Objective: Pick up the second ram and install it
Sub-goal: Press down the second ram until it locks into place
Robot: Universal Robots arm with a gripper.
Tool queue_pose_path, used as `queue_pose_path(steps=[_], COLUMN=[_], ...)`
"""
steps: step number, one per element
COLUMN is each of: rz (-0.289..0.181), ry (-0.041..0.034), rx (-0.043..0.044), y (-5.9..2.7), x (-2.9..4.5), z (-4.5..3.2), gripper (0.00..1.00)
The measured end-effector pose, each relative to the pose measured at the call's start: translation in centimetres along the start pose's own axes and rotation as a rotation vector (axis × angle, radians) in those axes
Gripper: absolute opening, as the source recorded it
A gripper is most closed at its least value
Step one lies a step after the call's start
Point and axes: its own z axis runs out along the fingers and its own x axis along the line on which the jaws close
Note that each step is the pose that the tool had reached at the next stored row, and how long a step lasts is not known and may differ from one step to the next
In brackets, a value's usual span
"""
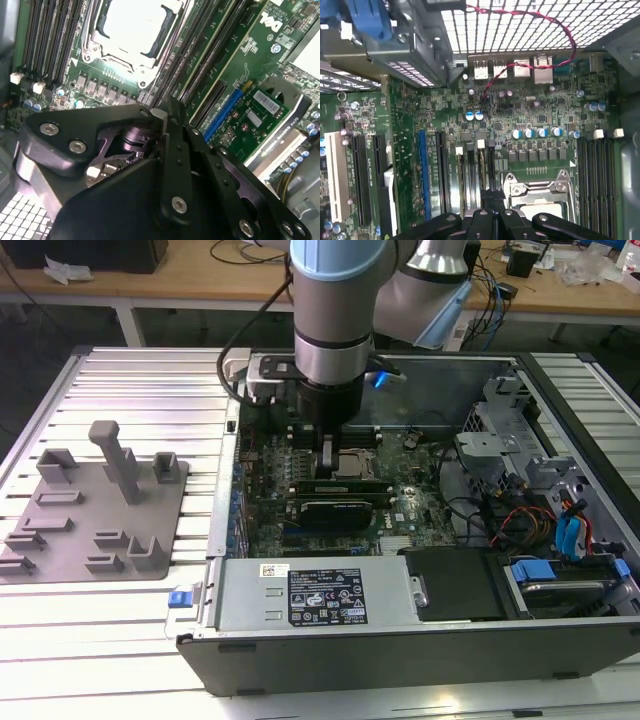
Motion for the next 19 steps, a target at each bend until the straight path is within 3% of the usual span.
queue_pose_path(steps=[19], rz=[0.000], ry=[0.0004], rx=[0.0000], y=[0.20], x=[0.09], z=[0.94], gripper=[0.08])
